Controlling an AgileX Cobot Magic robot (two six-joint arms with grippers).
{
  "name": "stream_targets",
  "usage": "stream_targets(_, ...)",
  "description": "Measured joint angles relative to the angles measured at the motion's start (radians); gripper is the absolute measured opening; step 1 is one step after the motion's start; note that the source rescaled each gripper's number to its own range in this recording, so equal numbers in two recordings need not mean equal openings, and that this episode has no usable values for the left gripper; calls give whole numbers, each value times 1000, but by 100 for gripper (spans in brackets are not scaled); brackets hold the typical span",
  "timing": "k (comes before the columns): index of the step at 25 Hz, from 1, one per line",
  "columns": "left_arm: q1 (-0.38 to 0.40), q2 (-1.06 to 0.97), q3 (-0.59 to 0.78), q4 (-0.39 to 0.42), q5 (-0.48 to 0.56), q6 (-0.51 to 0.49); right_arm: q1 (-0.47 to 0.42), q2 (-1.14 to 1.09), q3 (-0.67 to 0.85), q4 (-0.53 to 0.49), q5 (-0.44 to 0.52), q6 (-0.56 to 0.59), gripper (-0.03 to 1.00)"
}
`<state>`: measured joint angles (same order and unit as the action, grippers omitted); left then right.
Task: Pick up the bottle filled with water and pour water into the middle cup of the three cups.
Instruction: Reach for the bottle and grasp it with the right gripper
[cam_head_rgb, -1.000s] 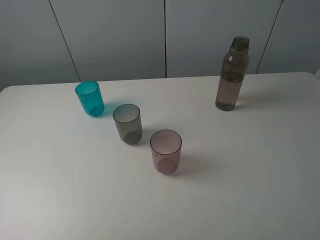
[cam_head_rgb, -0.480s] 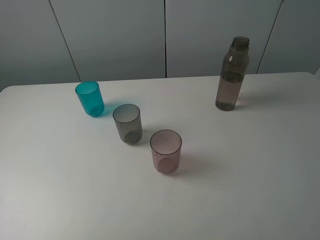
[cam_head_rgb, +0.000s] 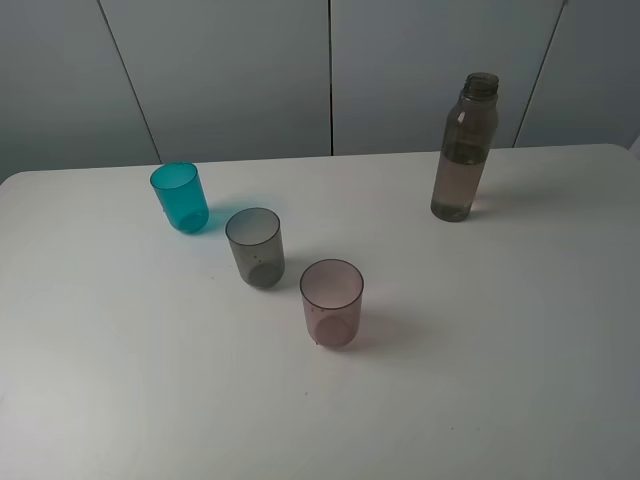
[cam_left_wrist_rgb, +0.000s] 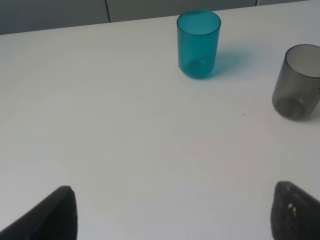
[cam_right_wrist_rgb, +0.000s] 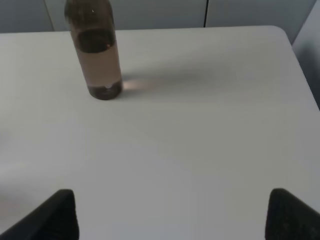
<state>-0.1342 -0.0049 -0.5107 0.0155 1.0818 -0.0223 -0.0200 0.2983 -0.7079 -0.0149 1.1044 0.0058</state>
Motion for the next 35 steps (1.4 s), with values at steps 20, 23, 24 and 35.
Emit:
stream_targets(20, 0, 0, 0, 0, 0, 0, 74, 538, 26, 130, -733, -245, 99)
stream_targets(23, 0, 0, 0, 0, 0, 0, 144, 563, 102, 130, -894, -234, 99)
stream_targets(24, 0, 0, 0, 0, 0, 0, 160, 577, 124, 132, -943, -222, 99)
stream_targets(35, 0, 0, 0, 0, 0, 0, 219, 926, 183, 134, -1243, -82, 100)
